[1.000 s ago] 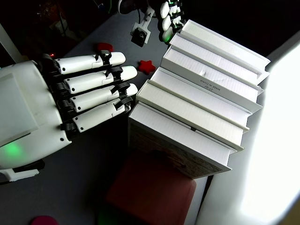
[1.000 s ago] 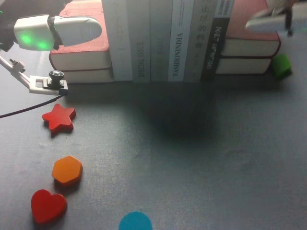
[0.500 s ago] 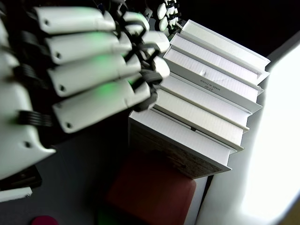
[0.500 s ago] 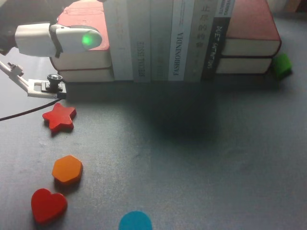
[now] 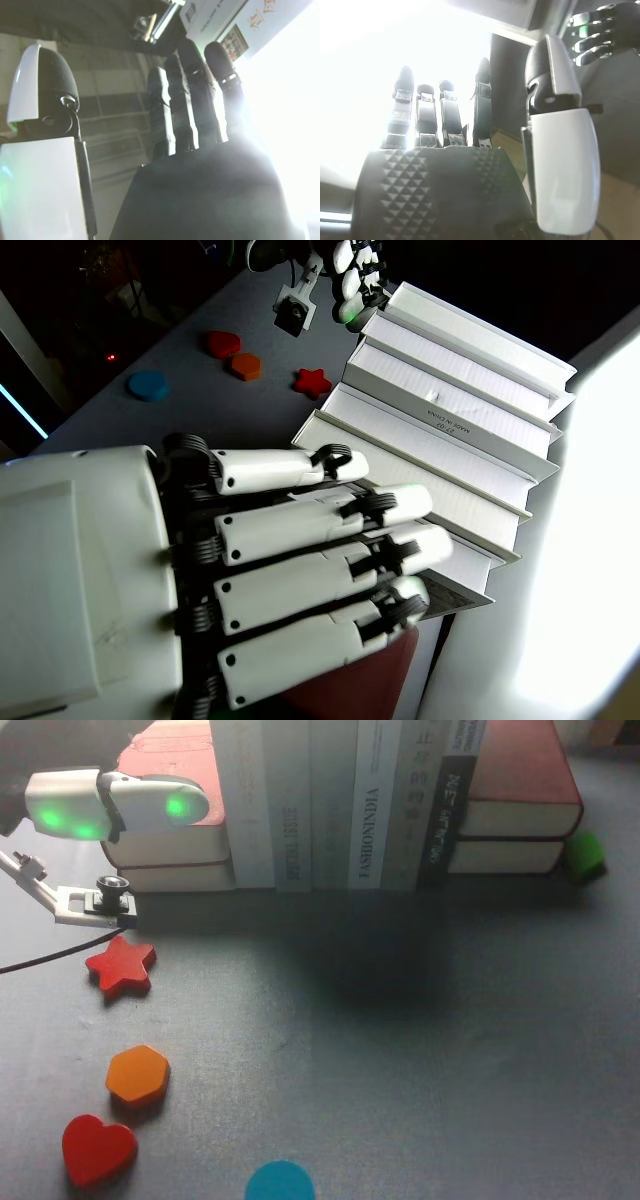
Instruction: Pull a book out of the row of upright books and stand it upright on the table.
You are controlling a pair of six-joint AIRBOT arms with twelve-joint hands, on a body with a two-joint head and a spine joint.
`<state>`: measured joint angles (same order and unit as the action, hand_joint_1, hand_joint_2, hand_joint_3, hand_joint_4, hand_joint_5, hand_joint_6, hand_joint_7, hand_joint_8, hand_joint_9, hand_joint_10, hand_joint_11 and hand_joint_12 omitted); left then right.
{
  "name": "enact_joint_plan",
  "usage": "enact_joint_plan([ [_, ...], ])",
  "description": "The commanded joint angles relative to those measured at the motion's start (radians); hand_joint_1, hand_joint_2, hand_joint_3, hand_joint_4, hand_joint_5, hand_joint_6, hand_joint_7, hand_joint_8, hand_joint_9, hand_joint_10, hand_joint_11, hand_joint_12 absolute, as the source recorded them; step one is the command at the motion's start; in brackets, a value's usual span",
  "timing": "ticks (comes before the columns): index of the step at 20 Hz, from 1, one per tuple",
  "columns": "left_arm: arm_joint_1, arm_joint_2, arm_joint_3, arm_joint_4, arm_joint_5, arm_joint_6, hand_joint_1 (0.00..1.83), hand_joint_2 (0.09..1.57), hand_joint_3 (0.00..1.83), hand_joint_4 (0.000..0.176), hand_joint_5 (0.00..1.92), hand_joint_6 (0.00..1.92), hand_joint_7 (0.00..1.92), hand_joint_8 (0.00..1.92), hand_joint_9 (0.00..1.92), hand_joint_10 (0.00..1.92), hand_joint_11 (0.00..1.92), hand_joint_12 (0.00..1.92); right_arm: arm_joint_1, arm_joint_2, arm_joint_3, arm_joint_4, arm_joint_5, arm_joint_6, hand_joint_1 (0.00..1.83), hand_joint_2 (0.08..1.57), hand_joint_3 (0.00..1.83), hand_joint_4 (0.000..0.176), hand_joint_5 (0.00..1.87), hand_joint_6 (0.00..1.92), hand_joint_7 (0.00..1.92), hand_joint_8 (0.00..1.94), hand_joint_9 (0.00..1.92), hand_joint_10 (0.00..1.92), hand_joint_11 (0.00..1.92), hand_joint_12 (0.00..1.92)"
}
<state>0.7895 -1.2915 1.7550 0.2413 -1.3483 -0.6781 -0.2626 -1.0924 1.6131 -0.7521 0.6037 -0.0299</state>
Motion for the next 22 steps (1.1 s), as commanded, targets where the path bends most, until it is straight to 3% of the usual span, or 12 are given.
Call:
enact_joint_plan([
  [1, -0.008, 0.005, -0.002, -0.060, -0.102, -0.009, 1.15, 0.93, 0.00, 0.000, 0.50, 0.01, 0.47, 0.01, 0.42, 0.46, 0.00, 1.39, 0.016, -0.008, 0.005, 0.033, 0.059, 0.002, 0.75, 1.08, 0.00, 0.172, 0.50, 0.00, 0.04, 0.00, 0.00, 0.00, 0.00, 0.04],
  [8, -0.009, 0.010, -0.006, -0.059, -0.104, -0.009, 1.11, 0.94, 0.00, 0.006, 0.48, 0.00, 0.49, 0.00, 0.45, 0.29, 0.00, 1.28, 0.027, -0.060, 0.034, -0.005, 0.040, 0.002, 0.53, 1.10, 0.01, 0.176, 0.41, 0.00, 0.00, 0.00, 0.00, 0.00, 0.00, 0.00],
  [9, -0.012, 0.010, -0.007, -0.056, -0.105, -0.009, 1.09, 0.94, 0.00, 0.016, 0.49, 0.00, 0.49, 0.00, 0.46, 0.28, 0.00, 1.30, 0.028, -0.064, 0.038, -0.009, 0.036, 0.002, 0.54, 1.10, 0.01, 0.167, 0.42, 0.00, 0.00, 0.00, 0.00, 0.00, 0.00, 0.00],
  [10, -0.014, 0.010, -0.007, -0.054, -0.105, -0.009, 1.10, 0.94, 0.00, 0.006, 0.47, 0.00, 0.49, 0.00, 0.46, 0.26, 0.00, 1.30, 0.029, -0.067, 0.041, -0.010, 0.034, 0.002, 0.58, 1.12, 0.02, 0.152, 0.42, 0.00, 0.00, 0.00, 0.00, 0.00, 0.00, 0.00],
  [11, -0.018, 0.010, -0.008, -0.053, -0.105, -0.009, 1.10, 0.94, 0.00, 0.010, 0.48, 0.00, 0.49, 0.00, 0.47, 0.25, 0.00, 1.28, 0.030, -0.069, 0.044, -0.011, 0.030, 0.002, 0.59, 1.13, 0.02, 0.138, 0.41, 0.00, 0.00, 0.00, 0.00, 0.00, 0.00, 0.00],
  [12, -0.019, 0.010, -0.008, -0.052, -0.105, -0.009, 1.11, 0.94, 0.00, 0.026, 0.49, 0.01, 0.50, 0.00, 0.47, 0.24, 0.00, 1.26, 0.032, -0.071, 0.046, -0.014, 0.027, 0.002, 0.60, 1.13, 0.01, 0.127, 0.41, 0.00, 0.00, 0.00, 0.00, 0.00, 0.00, 0.00],
  [13, -0.020, 0.010, -0.008, -0.050, -0.105, -0.009, 1.11, 0.93, 0.00, 0.025, 0.49, 0.01, 0.50, 0.00, 0.47, 0.24, 0.00, 1.26, 0.037, -0.075, 0.049, -0.019, 0.023, 0.002, 0.62, 1.13, 0.01, 0.129, 0.41, 0.00, 0.00, 0.00, 0.00, 0.00, 0.00, 0.00],
  [14, -0.020, 0.010, -0.009, -0.049, -0.106, -0.009, 1.11, 0.93, 0.00, 0.016, 0.50, 0.01, 0.51, 0.01, 0.49, 0.23, 0.00, 1.28, 0.041, -0.078, 0.052, -0.024, 0.019, 0.002, 0.64, 1.14, 0.02, 0.113, 0.42, 0.00, 0.00, 0.00, 0.00, 0.00, 0.00, 0.00],
  [16, -0.023, 0.011, -0.009, -0.049, -0.106, -0.009, 1.12, 0.96, 0.00, 0.006, 0.50, 0.01, 0.47, 0.00, 0.50, 0.23, 0.00, 1.26, 0.049, -0.088, 0.059, -0.035, 0.008, 0.002, 0.59, 1.14, 0.01, 0.131, 0.43, 0.01, 0.00, 0.00, 0.00, 0.00, 0.00, 0.00],
  [17, -0.024, 0.011, -0.010, -0.049, -0.106, -0.009, 1.13, 0.94, 0.00, 0.020, 0.50, 0.01, 0.48, 0.00, 0.50, 0.22, 0.00, 1.26, 0.049, -0.095, 0.066, -0.035, 0.007, 0.002, 0.59, 1.15, 0.01, 0.118, 0.44, 0.01, 0.00, 0.00, 0.00, 0.00, 0.00, 0.00],
  [19, -0.025, 0.011, -0.011, -0.049, -0.108, -0.009, 1.12, 0.95, 0.00, 0.000, 0.47, 0.00, 0.46, 0.00, 0.50, 0.20, 0.00, 1.22, 0.049, -0.107, 0.076, -0.039, 0.002, 0.002, 0.56, 1.17, 0.02, 0.113, 0.46, 0.02, 0.00, 0.00, 0.00, 0.00, 0.00, 0.00],
  [22, -0.023, 0.015, -0.016, -0.049, -0.110, -0.009, 1.13, 0.94, 0.00, 0.000, 0.48, 0.01, 0.37, 0.00, 0.52, 0.14, 0.00, 1.19, 0.049, -0.117, 0.086, -0.040, -0.004, 0.002, 0.45, 1.14, 0.00, 0.138, 0.46, 0.01, 0.00, 0.00, 0.00, 0.00, 0.00, 0.00],
])
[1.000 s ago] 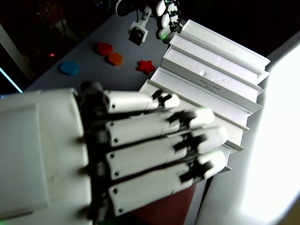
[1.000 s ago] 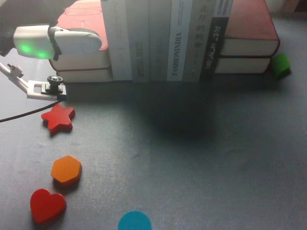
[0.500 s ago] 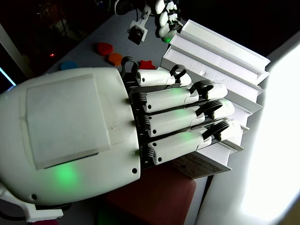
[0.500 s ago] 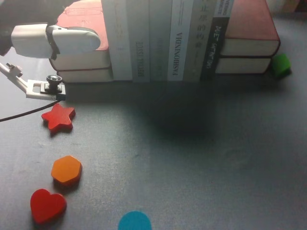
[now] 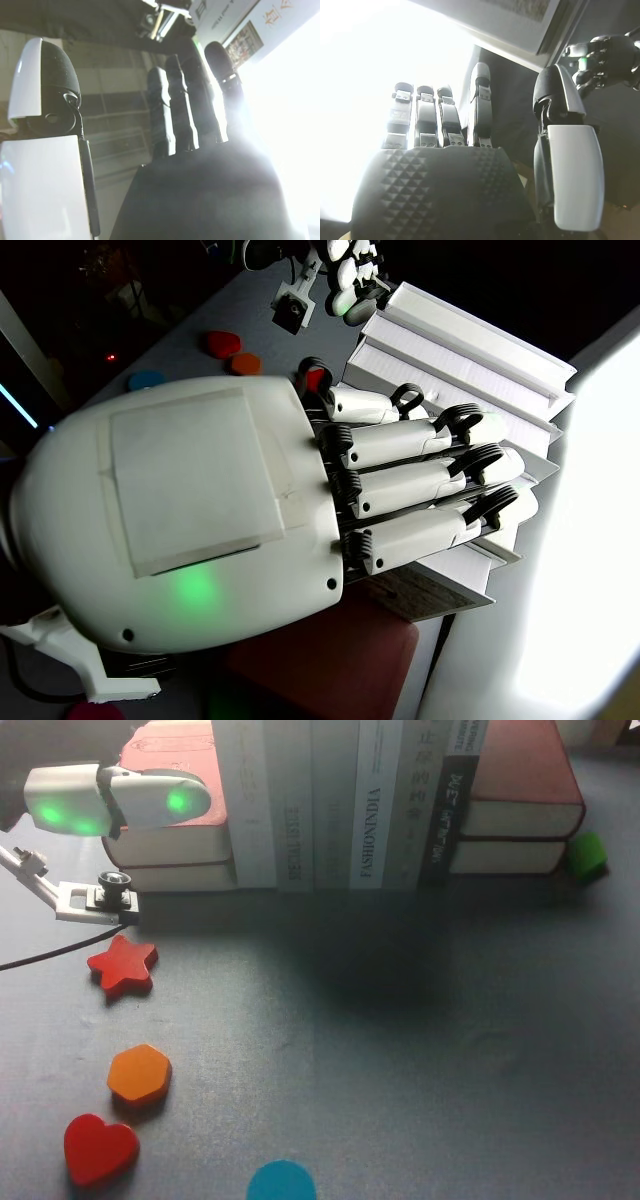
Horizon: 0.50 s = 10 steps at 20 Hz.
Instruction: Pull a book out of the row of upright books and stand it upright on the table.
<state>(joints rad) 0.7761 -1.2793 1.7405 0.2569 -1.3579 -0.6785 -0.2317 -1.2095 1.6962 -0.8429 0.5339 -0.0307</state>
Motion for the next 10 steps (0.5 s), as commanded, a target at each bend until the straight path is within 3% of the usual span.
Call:
enact_joint_plan([
  [1, -0.010, 0.003, -0.002, -0.065, -0.101, -0.008, 1.14, 0.94, 0.00, 0.000, 0.49, 0.01, 0.36, 0.00, 0.52, 0.13, 0.00, 1.16, 0.018, -0.003, 0.004, 0.048, 0.062, 0.002, 0.35, 1.15, 0.00, 0.153, 0.45, 0.00, 0.00, 0.00, 0.00, 0.00, 0.00, 0.00],
  [4, -0.010, 0.003, -0.003, -0.065, -0.105, -0.008, 1.11, 0.94, 0.00, 0.000, 0.47, 0.00, 0.34, 0.00, 0.50, 0.10, 0.00, 1.12, 0.018, -0.021, 0.011, 0.019, 0.045, 0.002, 0.41, 1.17, 0.01, 0.159, 0.44, 0.00, 0.00, 0.00, 0.00, 0.00, 0.00, 0.00],
  [5, -0.011, 0.003, -0.003, -0.065, -0.105, -0.008, 1.12, 0.93, 0.00, 0.000, 0.47, 0.00, 0.35, 0.01, 0.51, 0.10, 0.00, 1.12, 0.018, -0.029, 0.014, 0.013, 0.044, 0.003, 0.49, 1.17, 0.01, 0.155, 0.46, 0.01, 0.00, 0.00, 0.00, 0.00, 0.00, 0.00],
  [6, -0.011, 0.003, -0.003, -0.065, -0.105, -0.008, 1.13, 0.93, 0.00, 0.000, 0.48, 0.00, 0.41, 0.01, 0.53, 0.09, 0.00, 1.11, 0.018, -0.036, 0.015, 0.000, 0.039, 0.003, 0.56, 1.17, 0.01, 0.137, 0.47, 0.01, 0.00, 0.00, 0.00, 0.00, 0.00, 0.00],
  [8, -0.011, 0.003, -0.004, -0.065, -0.106, -0.008, 1.13, 0.93, 0.00, 0.000, 0.49, 0.00, 0.42, 0.00, 0.55, 0.08, 0.00, 1.11, 0.018, -0.047, 0.015, -0.024, 0.030, 0.006, 0.56, 1.18, 0.01, 0.129, 0.46, 0.00, 0.00, 0.00, 0.00, 0.00, 0.00, 0.00],
  [9, -0.011, 0.003, -0.005, -0.065, -0.106, -0.008, 1.12, 0.93, 0.00, 0.000, 0.49, 0.00, 0.43, 0.01, 0.54, 0.07, 0.00, 1.13, 0.018, -0.054, 0.018, -0.028, 0.028, 0.008, 0.57, 1.18, 0.01, 0.113, 0.49, 0.01, 0.00, 0.00, 0.00, 0.00, 0.01, 0.00],
  [10, -0.011, 0.003, -0.006, -0.065, -0.108, -0.008, 1.12, 0.93, 0.00, 0.000, 0.49, 0.00, 0.43, 0.01, 0.54, 0.07, 0.00, 1.13, 0.012, -0.062, 0.023, -0.029, 0.028, 0.015, 0.57, 1.18, 0.01, 0.113, 0.49, 0.01, 0.00, 0.00, 0.00, 0.00, 0.01, 0.00],
])
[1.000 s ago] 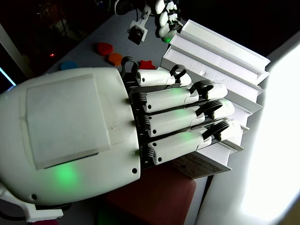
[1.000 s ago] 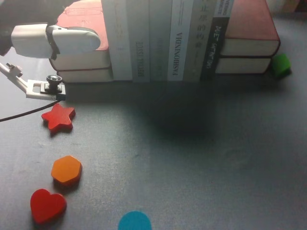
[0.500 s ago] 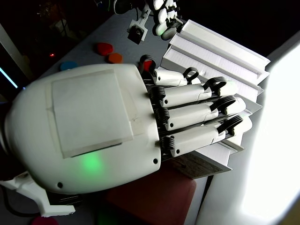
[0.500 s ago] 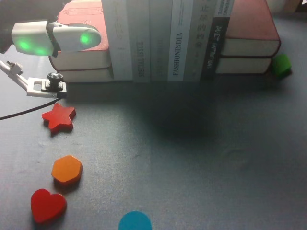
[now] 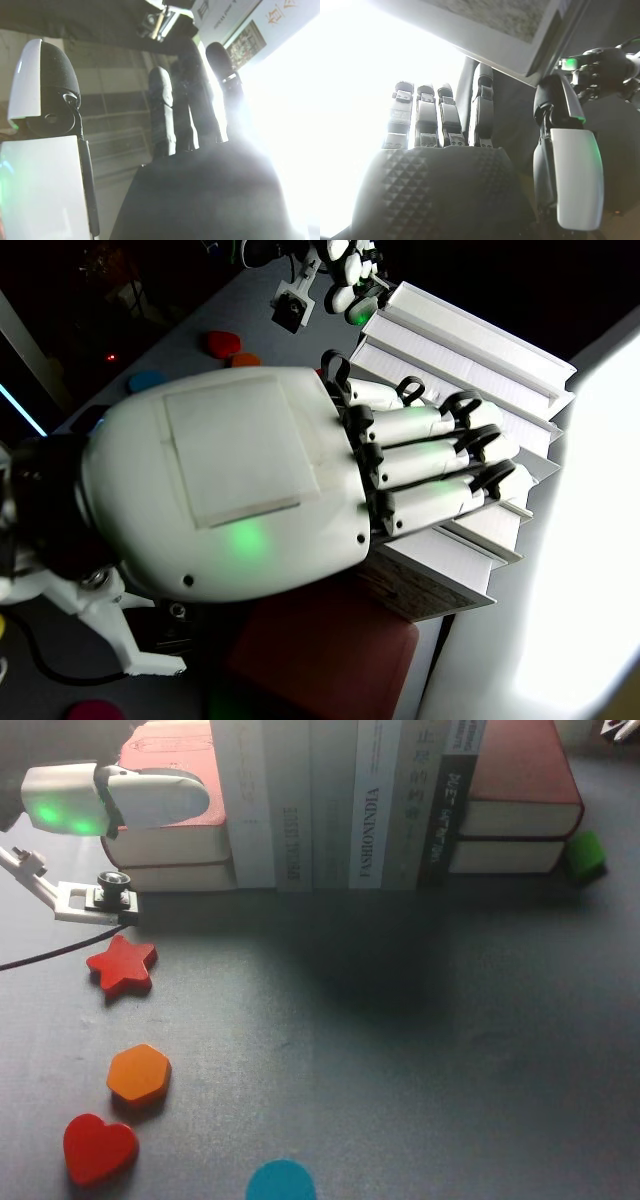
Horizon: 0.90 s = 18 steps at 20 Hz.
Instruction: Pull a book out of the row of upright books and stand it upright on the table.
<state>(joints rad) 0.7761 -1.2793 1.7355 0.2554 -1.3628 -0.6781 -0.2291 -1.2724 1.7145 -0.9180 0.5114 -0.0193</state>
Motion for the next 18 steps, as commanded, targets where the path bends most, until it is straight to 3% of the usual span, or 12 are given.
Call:
enact_joint_plan([
  [1, -0.009, 0.004, -0.003, -0.064, -0.103, -0.009, 1.10, 0.93, 0.00, 0.000, 0.47, 0.00, 0.39, 0.00, 0.55, 0.07, 0.00, 1.16, 0.003, -0.004, 0.008, 0.044, 0.050, 0.007, 0.53, 1.19, 0.01, 0.122, 0.49, 0.01, 0.00, 0.00, 0.00, 0.00, 0.06, 0.03],
  [2, -0.008, 0.006, -0.004, -0.065, -0.103, -0.009, 1.10, 0.93, 0.00, 0.000, 0.47, 0.00, 0.39, 0.00, 0.55, 0.07, 0.00, 1.16, -0.004, -0.007, 0.011, 0.044, 0.050, 0.009, 0.53, 1.19, 0.01, 0.122, 0.49, 0.01, 0.00, 0.00, 0.00, 0.00, 0.06, 0.03],
  [4, -0.004, 0.006, -0.006, -0.069, -0.104, -0.009, 1.13, 0.93, 0.00, 0.000, 0.48, 0.00, 0.40, 0.00, 0.55, 0.05, 0.00, 1.09, -0.018, -0.009, 0.014, 0.042, 0.050, 0.017, 0.58, 1.18, 0.00, 0.139, 0.50, 0.03, 0.00, 0.00, 0.00, 0.00, 0.00, 0.93],
  [5, -0.001, 0.006, -0.007, -0.072, -0.106, -0.009, 1.13, 0.93, 0.00, 0.000, 0.48, 0.00, 0.38, 0.00, 0.53, 0.05, 0.00, 1.08, -0.020, -0.009, 0.014, 0.042, 0.049, 0.017, 0.58, 1.19, 0.00, 0.144, 0.48, 0.01, 0.00, 0.00, 0.00, 0.00, 0.00, 1.09],
  [7, 0.005, 0.007, -0.009, -0.076, -0.107, -0.009, 1.14, 0.92, 0.00, 0.000, 0.48, 0.00, 0.35, 0.00, 0.53, 0.04, 0.00, 1.08, -0.023, -0.008, 0.013, 0.042, 0.048, 0.019, 0.62, 1.19, 0.00, 0.131, 0.48, 0.00, 0.00, 0.00, 0.00, 0.00, 0.00, 1.00],
  [10, 0.005, 0.008, -0.011, -0.076, -0.109, -0.009, 1.12, 0.94, 0.00, 0.000, 0.51, 0.01, 0.40, 0.01, 0.52, 0.03, 0.00, 1.05, -0.037, -0.008, 0.007, 0.048, 0.047, 0.021, 0.62, 1.18, 0.00, 0.090, 0.48, 0.01, 0.00, 0.00, 0.00, 0.00, 0.00, 0.07],
  [11, 0.005, 0.008, -0.011, -0.076, -0.109, -0.009, 1.14, 0.94, 0.00, 0.000, 0.53, 0.02, 0.39, 0.01, 0.53, 0.03, 0.00, 1.05, -0.044, -0.008, 0.004, 0.048, 0.048, 0.024, 0.66, 1.17, 0.00, 0.060, 0.51, 0.02, 0.00, 0.00, 0.00, 0.00, 0.00, 0.01],
  [14, 0.015, 0.009, -0.016, -0.084, -0.111, -0.009, 1.16, 0.95, 0.00, 0.000, 0.52, 0.01, 0.40, 0.01, 0.54, 0.03, 0.00, 1.05, -0.049, -0.008, -0.032, 0.011, 0.056, 0.044, 0.66, 1.17, 0.00, 0.038, 0.52, 0.02, 0.00, 0.00, 0.00, 0.00, 0.00, 0.00],
  [15, 0.021, 0.009, -0.019, -0.089, -0.111, -0.009, 1.16, 0.94, 0.00, 0.000, 0.52, 0.01, 0.39, 0.00, 0.53, 0.02, 0.00, 1.06, -0.049, -0.005, -0.057, -0.005, 0.059, 0.046, 0.66, 1.18, 0.00, 0.046, 0.51, 0.01, 0.00, 0.00, 0.00, 0.00, 0.00, 0.00],
  [16, 0.032, 0.010, -0.022, -0.097, -0.112, -0.009, 1.13, 0.93, 0.00, 0.009, 0.53, 0.01, 0.42, 0.01, 0.54, 0.02, 0.00, 1.05, -0.049, 0.013, -0.081, -0.013, 0.064, 0.046, 0.49, 1.17, 0.00, 0.063, 0.44, 0.00, 0.00, 0.00, 0.00, 0.00, 0.00, 0.00],
  [17, 0.042, 0.010, -0.025, -0.106, -0.114, -0.009, 1.13, 0.93, 0.00, 0.009, 0.53, 0.01, 0.42, 0.01, 0.54, 0.02, 0.00, 1.05, -0.049, 0.039, -0.109, -0.019, 0.076, 0.046, 0.49, 1.17, 0.00, 0.063, 0.44, 0.00, 0.00, 0.00, 0.00, 0.00, 0.00, 0.00],
  [18, 0.051, 0.010, -0.026, -0.113, -0.115, -0.009, 1.13, 0.92, 0.00, 0.000, 0.48, 0.00, 0.40, 0.00, 0.53, 0.02, 0.00, 1.08, -0.049, 0.062, -0.138, -0.026, 0.087, 0.046, 0.33, 1.15, 0.01, 0.069, 0.39, 0.00, 0.00, 0.00, 0.00, 0.00, 0.00, 0.33],
])
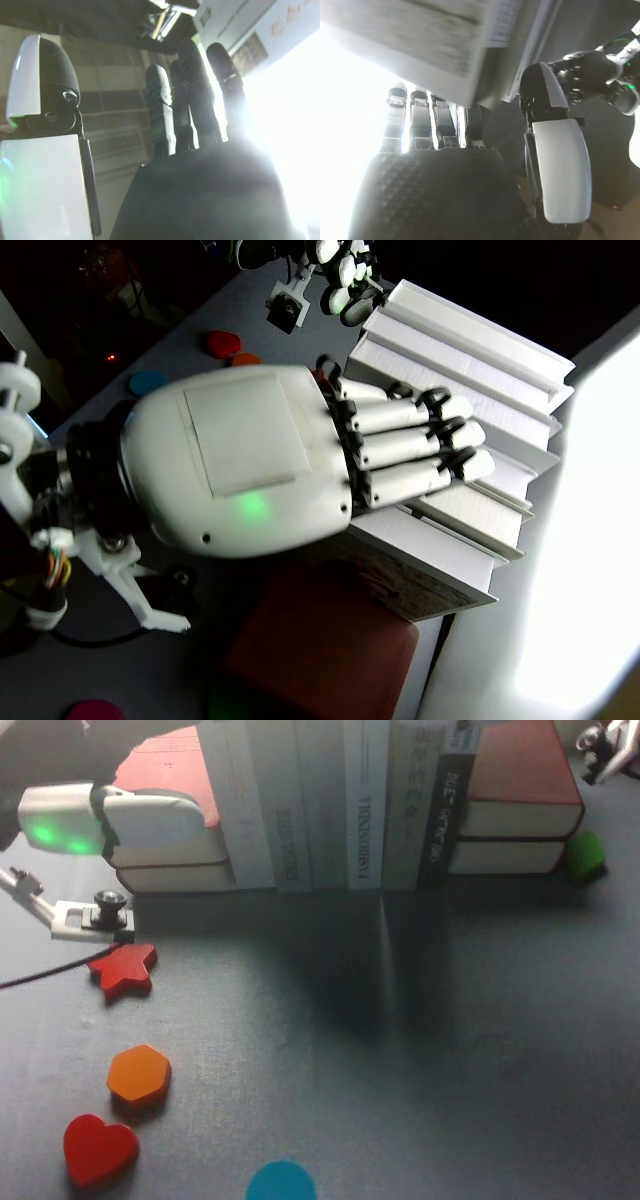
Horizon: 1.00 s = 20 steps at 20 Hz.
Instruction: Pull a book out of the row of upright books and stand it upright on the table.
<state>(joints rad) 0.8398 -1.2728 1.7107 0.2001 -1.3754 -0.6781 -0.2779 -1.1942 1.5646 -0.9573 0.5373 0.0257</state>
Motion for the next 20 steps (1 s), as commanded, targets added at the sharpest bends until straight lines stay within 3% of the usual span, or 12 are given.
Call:
enact_joint_plan([
  [1, -0.005, 0.004, -0.004, -0.065, -0.104, -0.009, 1.14, 0.92, 0.00, 0.000, 0.48, 0.00, 0.39, 0.00, 0.53, 0.02, 0.00, 1.08, 0.000, 0.010, -0.018, 0.008, 0.075, 0.001, 0.28, 1.18, 0.00, 0.072, 0.37, 0.02, 0.00, 0.00, 0.00, 0.00, 0.00, 0.76],
  [2, 0.000, 0.006, -0.007, -0.071, -0.106, -0.009, 1.14, 0.92, 0.00, 0.000, 0.48, 0.00, 0.39, 0.00, 0.53, 0.02, 0.00, 1.08, 0.000, 0.036, -0.046, 0.002, 0.090, 0.001, 0.28, 1.18, 0.00, 0.072, 0.37, 0.02, 0.00, 0.00, 0.00, 0.00, 0.00, 0.76],
  [3, 0.006, 0.007, -0.010, -0.074, -0.107, -0.009, 1.13, 0.92, 0.00, 0.000, 0.48, 0.00, 0.39, 0.00, 0.53, 0.02, 0.00, 1.09, 0.000, 0.060, -0.073, -0.002, 0.104, 0.001, 0.22, 1.17, 0.00, 0.116, 0.32, 0.00, 0.00, 0.00, 0.00, 0.00, 0.00, 0.99],
  [4, 0.012, 0.008, -0.013, -0.079, -0.110, -0.009, 1.13, 0.92, 0.00, 0.000, 0.48, 0.00, 0.38, 0.00, 0.54, 0.02, 0.00, 1.12, -0.001, 0.081, -0.099, -0.008, 0.115, 0.000, 0.24, 1.17, 0.00, 0.131, 0.32, 0.00, 0.00, 0.00, 0.00, 0.00, 0.00, 0.80],
  [9, 0.038, 0.008, -0.020, -0.102, -0.120, -0.009, 1.09, 0.94, 0.01, 0.000, 0.49, 0.00, 0.44, 0.01, 0.58, 0.03, 0.00, 1.21, -0.010, 0.168, -0.200, -0.039, 0.156, -0.004, 0.26, 1.13, 0.00, 0.134, 0.38, 0.00, 0.00, 0.00, 0.00, 0.00, 0.00, 0.32],
  [11, 0.039, 0.008, -0.022, -0.105, -0.122, -0.009, 1.04, 0.98, 0.01, 0.000, 0.49, 0.00, 0.43, 0.00, 0.58, 0.03, 0.00, 1.18, -0.014, 0.175, -0.210, -0.040, 0.157, -0.009, 0.30, 1.15, 0.01, 0.018, 0.41, 0.00, 0.00, 0.00, 0.00, 0.00, 0.00, 0.00],
  [13, 0.040, 0.006, -0.022, -0.109, -0.125, -0.009, 1.05, 0.97, 0.01, 0.010, 0.51, 0.01, 0.47, 0.01, 0.60, 0.03, 0.00, 1.20, -0.028, 0.177, -0.209, -0.020, 0.157, -0.009, 0.38, 1.18, 0.02, 0.013, 0.41, 0.00, 0.00, 0.00, 0.00, 0.00, 0.00, 0.00],
  [14, 0.042, 0.006, -0.022, -0.110, -0.126, -0.009, 1.00, 1.00, 0.02, 0.000, 0.50, 0.01, 0.47, 0.01, 0.59, 0.03, 0.00, 1.21, -0.039, 0.178, -0.210, -0.010, 0.162, -0.009, 0.27, 1.17, 0.01, 0.073, 0.39, 0.00, 0.00, 0.00, 0.00, 0.00, 0.00, 0.00],
  [15, 0.045, 0.006, -0.023, -0.113, -0.128, -0.009, 1.00, 0.99, 0.01, 0.000, 0.50, 0.01, 0.46, 0.01, 0.59, 0.03, 0.00, 1.22, -0.045, 0.179, -0.212, -0.005, 0.166, -0.009, 0.19, 1.13, 0.00, 0.094, 0.35, 0.00, 0.00, 0.00, 0.00, 0.00, 0.00, 0.00],
  [17, 0.058, 0.005, -0.025, -0.130, -0.139, -0.009, 0.98, 0.99, 0.01, 0.000, 0.51, 0.01, 0.49, 0.01, 0.62, 0.04, 0.00, 1.28, -0.063, 0.186, -0.226, 0.005, 0.177, -0.009, 0.11, 1.09, 0.00, 0.000, 0.27, 0.00, 0.00, 0.00, 0.00, 0.00, 0.00, 0.00],
  [19, 0.062, 0.005, -0.028, -0.136, -0.144, -0.009, 1.00, 0.97, 0.00, 0.000, 0.52, 0.01, 0.48, 0.00, 0.63, 0.04, 0.00, 1.32, -0.085, 0.199, -0.245, 0.013, 0.193, -0.009, 0.13, 1.08, 0.00, 0.037, 0.25, 0.01, 0.00, 0.00, 0.00, 0.00, 0.00, 0.00],
  [20, 0.062, 0.005, -0.029, -0.136, -0.145, -0.009, 1.01, 0.97, 0.00, 0.000, 0.52, 0.01, 0.48, 0.00, 0.62, 0.03, 0.00, 1.32, -0.092, 0.210, -0.257, 0.015, 0.199, -0.010, 0.19, 1.08, 0.00, 0.160, 0.31, 0.02, 0.00, 0.00, 0.00, 0.00, 0.00, 0.00],
])
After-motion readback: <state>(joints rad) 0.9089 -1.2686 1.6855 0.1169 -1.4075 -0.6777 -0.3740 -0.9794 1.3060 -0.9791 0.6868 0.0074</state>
